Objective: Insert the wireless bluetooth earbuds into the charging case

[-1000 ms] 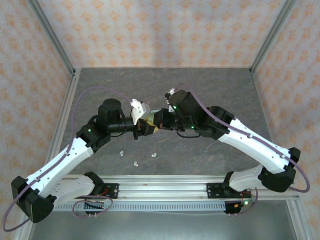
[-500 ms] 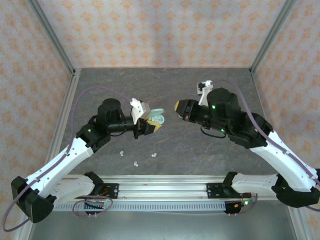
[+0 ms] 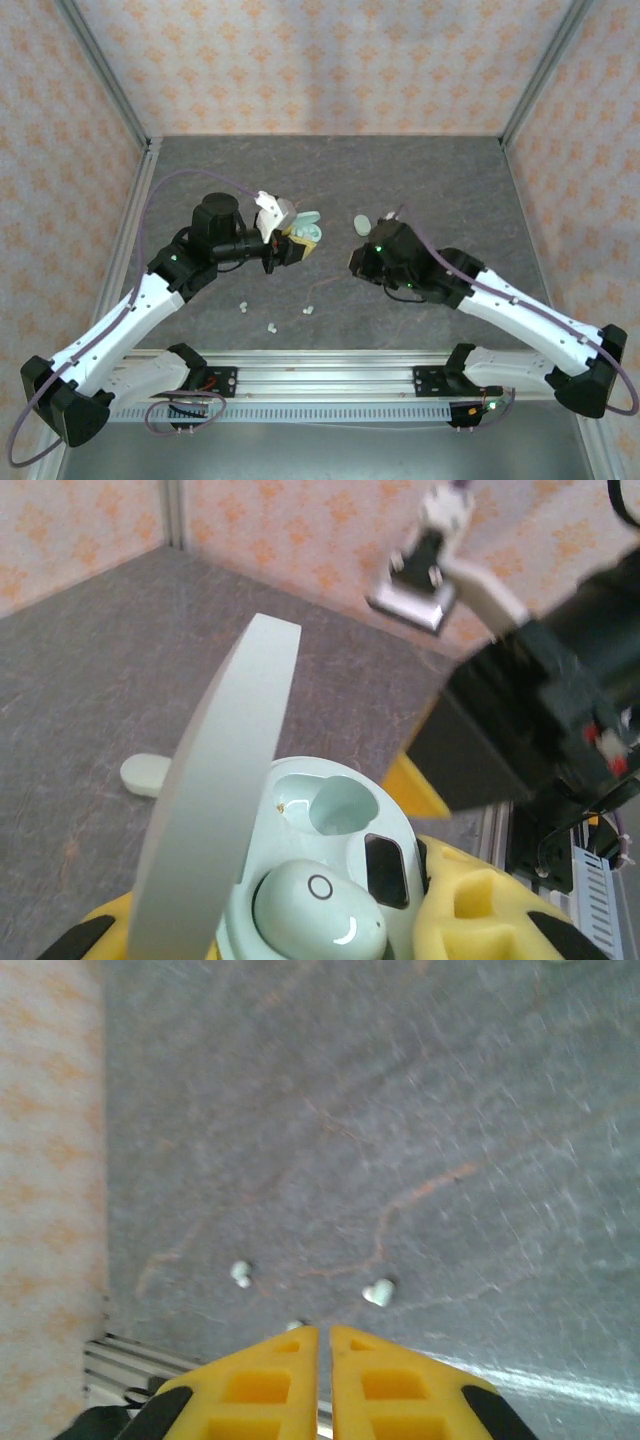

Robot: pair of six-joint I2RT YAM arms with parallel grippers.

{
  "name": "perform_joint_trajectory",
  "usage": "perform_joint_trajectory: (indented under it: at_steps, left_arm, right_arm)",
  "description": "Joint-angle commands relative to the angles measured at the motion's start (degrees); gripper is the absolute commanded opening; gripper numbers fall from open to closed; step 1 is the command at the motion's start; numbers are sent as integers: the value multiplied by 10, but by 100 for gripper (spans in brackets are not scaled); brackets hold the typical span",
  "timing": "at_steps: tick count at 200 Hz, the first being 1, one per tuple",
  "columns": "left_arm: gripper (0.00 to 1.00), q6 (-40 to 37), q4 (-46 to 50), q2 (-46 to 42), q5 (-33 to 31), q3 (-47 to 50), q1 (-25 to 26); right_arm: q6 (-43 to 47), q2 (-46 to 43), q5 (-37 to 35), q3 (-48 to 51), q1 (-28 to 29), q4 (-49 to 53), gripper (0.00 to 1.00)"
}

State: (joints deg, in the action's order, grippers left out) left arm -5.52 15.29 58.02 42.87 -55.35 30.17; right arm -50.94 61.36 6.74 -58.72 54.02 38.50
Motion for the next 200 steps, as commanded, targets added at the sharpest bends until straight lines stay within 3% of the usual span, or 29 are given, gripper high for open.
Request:
perform_joint_trajectory:
  at_steps: [1,40,77,118,155,200]
  left_arm:
    - [0,37,15,7,-9,-14,-19]
    - [0,70,8,13,-10,1,-51]
    - [0,91,-6,21,-14,7,-82]
    - [0,89,23,48,-16,-24,-120]
    - [0,87,39,70,-19,-50,-139]
    - [0,67,67,86,-32,-68,-153]
  right_arm:
    - [-26,23,-23,18,48,-57,12]
    - [16,125,-42,3,117,-82,12]
    - [86,215,-81,-61,161,-37,12]
    - [146,378,-116,-232,238,84,12]
    - [191,526,-76,-376,252,171,18]
    - [219,633,-41,-472,253,235,27]
